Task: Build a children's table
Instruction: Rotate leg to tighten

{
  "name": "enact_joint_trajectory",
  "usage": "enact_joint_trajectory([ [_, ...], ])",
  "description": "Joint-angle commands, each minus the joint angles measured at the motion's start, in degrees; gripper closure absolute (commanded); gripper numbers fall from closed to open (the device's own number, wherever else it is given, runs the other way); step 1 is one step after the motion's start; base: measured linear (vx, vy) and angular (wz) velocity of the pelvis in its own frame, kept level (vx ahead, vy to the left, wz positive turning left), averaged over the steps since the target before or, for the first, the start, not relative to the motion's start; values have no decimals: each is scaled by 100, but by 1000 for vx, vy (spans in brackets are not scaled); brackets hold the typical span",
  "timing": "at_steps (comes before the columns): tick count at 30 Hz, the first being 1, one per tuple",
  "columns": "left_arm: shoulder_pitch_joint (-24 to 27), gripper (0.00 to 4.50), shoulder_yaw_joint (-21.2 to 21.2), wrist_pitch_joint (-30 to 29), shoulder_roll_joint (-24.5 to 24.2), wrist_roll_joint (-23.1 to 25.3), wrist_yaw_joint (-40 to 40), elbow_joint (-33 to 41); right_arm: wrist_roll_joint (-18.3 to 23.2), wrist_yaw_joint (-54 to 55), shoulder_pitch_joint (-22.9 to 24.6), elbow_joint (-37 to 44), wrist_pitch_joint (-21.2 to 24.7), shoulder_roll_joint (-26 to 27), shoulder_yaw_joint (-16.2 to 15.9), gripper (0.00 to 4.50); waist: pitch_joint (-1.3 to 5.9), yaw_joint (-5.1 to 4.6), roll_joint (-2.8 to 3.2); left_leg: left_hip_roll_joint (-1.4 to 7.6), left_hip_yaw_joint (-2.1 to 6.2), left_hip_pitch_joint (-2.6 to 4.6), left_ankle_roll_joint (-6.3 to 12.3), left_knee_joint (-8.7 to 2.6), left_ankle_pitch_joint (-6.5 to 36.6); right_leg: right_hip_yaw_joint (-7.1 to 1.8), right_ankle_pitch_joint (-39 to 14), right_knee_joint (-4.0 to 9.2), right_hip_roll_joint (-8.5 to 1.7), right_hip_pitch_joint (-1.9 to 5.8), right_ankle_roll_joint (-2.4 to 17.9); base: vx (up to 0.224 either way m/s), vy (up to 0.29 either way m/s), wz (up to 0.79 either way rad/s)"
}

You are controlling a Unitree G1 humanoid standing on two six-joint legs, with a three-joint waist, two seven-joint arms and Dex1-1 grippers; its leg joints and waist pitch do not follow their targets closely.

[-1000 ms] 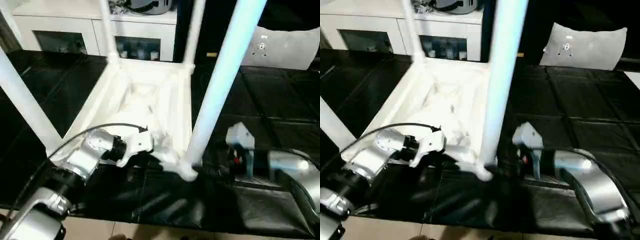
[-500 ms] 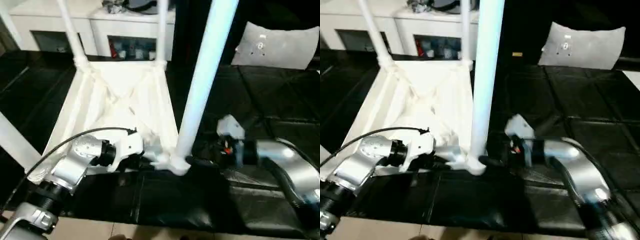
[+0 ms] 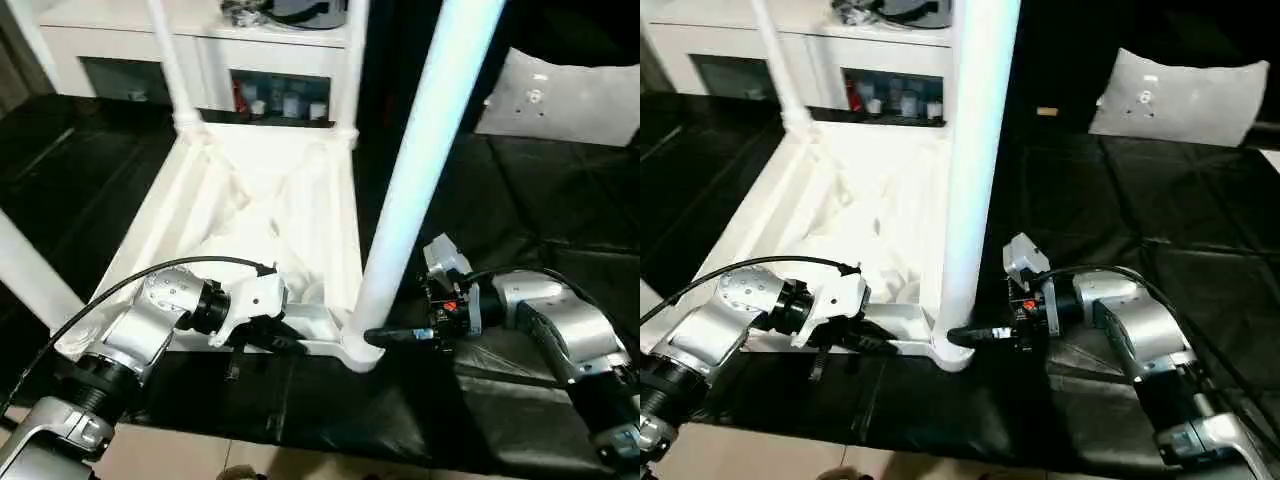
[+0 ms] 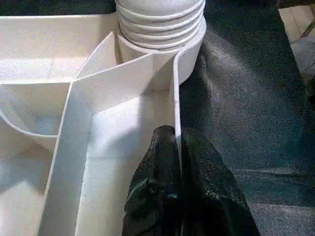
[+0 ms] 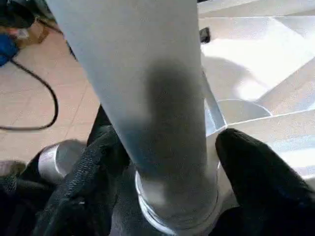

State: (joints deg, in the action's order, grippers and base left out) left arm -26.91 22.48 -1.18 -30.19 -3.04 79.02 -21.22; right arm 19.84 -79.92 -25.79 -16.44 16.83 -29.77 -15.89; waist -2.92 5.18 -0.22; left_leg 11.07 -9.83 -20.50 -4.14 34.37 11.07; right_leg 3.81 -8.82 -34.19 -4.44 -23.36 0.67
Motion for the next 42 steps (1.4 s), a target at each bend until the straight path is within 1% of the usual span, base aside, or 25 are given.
enact_joint_trajectory([
  [1, -123, 450, 115, 133, 21, -36, 229, 45, -122, -111, -126, -153, -167, 11, -17, 160, 374, -15, -47, 206, 10, 36, 196, -414, 1125, -241, -1819, 365, -351, 280, 1181, 0, 0, 0],
  [10, -115, 450, 12, 68, 50, -76, 177, -8, -173, -247, -250, -407, -304, 152, -101, 235, 369, -13, -62, 202, 18, 26, 180, -421, 1216, -233, -2034, 380, -357, 287, 1104, 0, 0, 0],
  [12, -107, 450, -45, -52, 87, -125, 112, 9, -116, -289, -212, -351, -223, 183, -92, 249, 358, -8, -29, 206, 20, 36, 175, -426, 1228, -237, -2041, 382, -350, 274, 1108, 0, 0, 0],
  [14, -96, 450, -85, -159, 116, -162, 49, 39, -73, -298, -155, -271, -146, 197, -76, 249, 358, -14, -45, 203, 18, 37, 173, -427, 1265, -235, -2056, 389, -346, 276, 1102, 0, 0, 0],
  [15, -93, 450, -102, -193, 128, -174, 19, 51, -59, -293, -127, -232, -115, 202, -69, 250, 349, -10, -10, 205, 24, 40, 172, -432, 1268, -237, -2047, 389, -347, 270, 1114, 0, 0, 0],
  [20, -108, 450, -287, -640, 369, -152, -601, 130, 164, 34, 280, 285, 285, 300, 69, 251, 313, -4, -23, 208, 16, 55, 164, -447, 1358, -254, -2104, 421, -335, 254, 1062, 0, 0, 0],
  [22, -120, 450, -315, -721, 421, -130, -727, 132, 199, 137, 360, 379, 345, 336, 94, 251, 305, -8, -35, 196, 30, 49, 148, -457, 1439, -242, -2308, 441, -338, 255, 1008, 0, 0, 0],
  [23, -133, 450, -349, -850, 522, -117, -909, 154, 197, 416, 512, 533, 404, 443, 127, 251, 268, -41, -46, 187, 32, 44, 126, -471, 1540, -242, -2520, 467, -337, 241, 933, 0, 0, 0],
  [26, -161, 450, -468, -1363, 1073, -90, -1690, 250, -214, 1840, 1060, 856, 481, 1112, 106, 251, 211, -75, -47, 160, 40, 67, 61, -478, 1755, -232, -3145, 560, -339, 200, 665, 0, 0, 0],
  [27, -178, 450, -466, -1400, 1164, -42, -1823, 215, -280, 2092, 1104, 865, 528, 1261, 120, 251, 184, -131, -61, 107, 76, 100, -20, -475, 1995, -163, -3851, 660, -354, 175, 374, 0, 0, 0],
  [28, -217, 450, -471, -1442, 1273, 18, -2002, 159, -360, 2422, 1118, 834, 574, 1461, 149, 252, 189, -168, -78, 95, 101, 71, -36, -478, 2005, -142, -3977, 661, -360, 204, 286, 0, 0, 0],
  [29, -223, 450, -472, -1450, 1291, 28, -2032, 149, -374, 2478, 1120, 829, 582, 1494, 153, 252, 162, -247, -42, 85, 117, 81, -49, -475, 2148, -105, -4208, 727, -343, 159, 161, 0, 0, 0],
  [30, -282, 450, -505, -1517, 1427, 89, -2286, 77, -463, 2836, 1128, 811, 666, 1718, 186, 252, 157, -290, -26, 76, 127, 101, -47, -467, 2223, -87, -4278, 755, -344, 147, 119, 0, 0, 0],
  [31, -346, 450, -554, -1583, 1555, 126, -2526, 5, -546, 3135, 1119, 781, 718, 1911, 203, 252, 128, -393, -7, 62, 146, 121, -12, -470, 2436, -21, -4401, 828, -322, 136, 36, 0, 0, 0],
  [32, -385, 450, -567, -1626, 1620, 140, -2632, -30, -609, 3323, 1101, 756, 722, 2016, 208, 253, 128, -393, -7, 62, 146, 121, -12, -470, 2436, -21, -4401, 828, -322, 136, 36, 0, 0, 0],
  [33, -467, 450, -581, -1693, 1750, 180, -2838, -104, -737, 3727, 1052, 697, 742, 2236, 226, 253, 111, -474, 27, 57, 180, 119, -1, -485, 2629, 75, -4445, 896, -313, 155, -44, 0, 0, 0],
  [34, -560, 450, -625, -1745, 1930, 272, -3138, -178, -841, 4295, 988, 643, 849, 2558, 305, 254, 61, -562, 101, 71, 211, 173, 2, -496, 2952, 196, -4434, 974, -287, 149, -79, 0, 0, 0],
  [35, -643, 450, -651, -1804, 2083, 347, -3362, -223, -1008, 4894, 886, 537, 876, 2880, 377, 254, 42, -615, 120, 87, 224, 217, 2, -503, 3169, 301, -4411, 1038, -267, 151, -110, 0, 0, 0],
  [36, -683, 450, -658, -1800, 2155, 425, -3496, -246, -1064, 5182, 839, 495, 926, 3070, 422, 254, -3, -723, 256, 195, 316, 262, -54, -620, 3827, 575, -3947, 1065, -201, 272, -107, -84, 61, -4],
  [37, -683, 450, -658, -1800, 2155, 425, -3496, -246, -1064, 5182, 839, 495, 926, 3070, 422, 254, 21, -761, 245, 327, 401, 12, -46, -770, 4036, 512, -3324, 703, -247, 562, -73, -130, 54, -6],
  [38, -703, 450, -641, -1803, 2215, 461, -3544, -245, -1129, 5469, 802, 466, 961, 3243, 463, 254, -77, -575, 413, 563, 413, -339, -144, -1299, 4881, 425, -2463, -250, -150, 872, 142, -130, 54, -6],
  [39, -716, 450, -625, -1837, 2292, 528, -3594, -232, -1246, 5927, 752, 429, 984, 3499, 531, 254, 85, -422, 132, 365, 94, 53, 96, -1048, 4193, -172, -1757, -407, -196, 472, 120, 0, 0, 0],
  [40, -716, 450, -625, -1837, 2292, 528, -3594, -232, -1246, 5927, 752, 429, 984, 3499, 531, 254, 115, -422, -115, 123, 155, 270, -117, -648, 3385, -308, -3483, 147, -411, 225, -101, 38, -69, 0],
  [41, -708, 450, -577, -1842, 2291, 577, -3577, -216, -1264, 5921, 784, 489, 985, 3537, 484, 254, 62, -354, -107, -115, 219, 246, 0, 113, 1547, -339, -5868, 851, -967, 89, 39, 38, -69, 0],
  [42, -700, 450, -537, -1848, 2276, 613, -3552, -207, -1295, 5869, 826, 550, 949, 3521, 428, 219, 135, -215, 2, 49, 347, -223, 78, -320, 505, -329, -4686, 572, -857, 533, 157, 75, -27, -35],
])
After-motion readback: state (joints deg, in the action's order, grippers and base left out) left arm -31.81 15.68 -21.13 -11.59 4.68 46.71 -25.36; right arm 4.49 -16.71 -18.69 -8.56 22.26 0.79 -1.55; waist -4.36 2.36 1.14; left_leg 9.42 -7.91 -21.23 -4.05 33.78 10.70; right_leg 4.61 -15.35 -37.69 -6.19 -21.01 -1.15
